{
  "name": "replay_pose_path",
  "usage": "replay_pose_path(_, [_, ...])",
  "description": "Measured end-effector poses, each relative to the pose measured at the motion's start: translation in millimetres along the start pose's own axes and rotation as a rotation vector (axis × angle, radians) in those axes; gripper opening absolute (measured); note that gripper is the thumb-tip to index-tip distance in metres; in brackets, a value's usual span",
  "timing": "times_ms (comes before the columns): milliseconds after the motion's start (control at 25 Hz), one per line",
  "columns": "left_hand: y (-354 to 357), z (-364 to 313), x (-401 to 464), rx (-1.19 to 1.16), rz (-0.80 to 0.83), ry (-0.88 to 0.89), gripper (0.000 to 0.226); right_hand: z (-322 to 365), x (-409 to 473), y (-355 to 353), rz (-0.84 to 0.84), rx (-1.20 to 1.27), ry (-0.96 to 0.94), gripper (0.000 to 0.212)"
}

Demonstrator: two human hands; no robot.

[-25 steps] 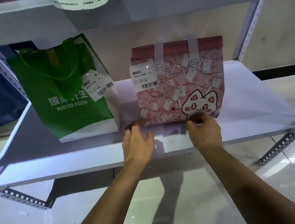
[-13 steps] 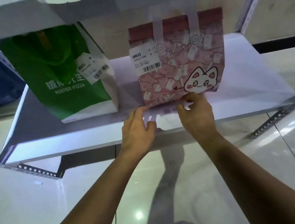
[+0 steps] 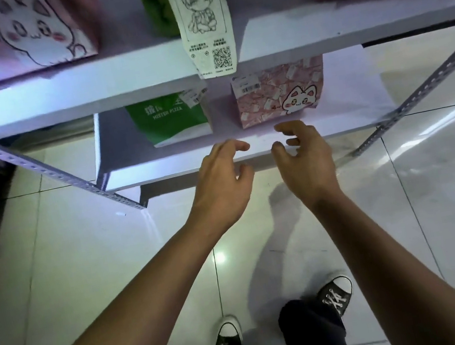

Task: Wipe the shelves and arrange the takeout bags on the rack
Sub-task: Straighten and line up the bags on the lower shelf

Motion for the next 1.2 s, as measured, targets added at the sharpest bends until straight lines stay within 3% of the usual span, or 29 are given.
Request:
replay_pose_path(240, [-94, -69, -70, -0.028, -0.027, -0.005, 0.031, 119, -39, -64, 0.016, 0.057, -0.071, 0.034])
replay_pose_path(560, [-158, -124, -112, -0.121, -0.134, -0.026, 0.027, 205, -47, -123, 0.102, 0.061, -0.14, 0.031])
replay_pose_path(840, [-190, -140, -55, -0.231, -0.16, -0.062, 0.042, 243, 7, -126, 0.161, 0.11, -0.078, 0.046])
replay_pose_path(1200, [-195, -131, 83, -0.345, -0.175, -0.162, 0.055, 234, 104, -58, 0.165, 0.142, 0.018, 0.079])
Point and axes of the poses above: each hand's wrist, its own x-axis towards the middle knuckle, its own y-axis out of the palm, z = x × y, the point moved 2 cm from there along x, towards the middle knuckle, and after that the axes turned 8 degrees about -y, right-handed, at the moved point
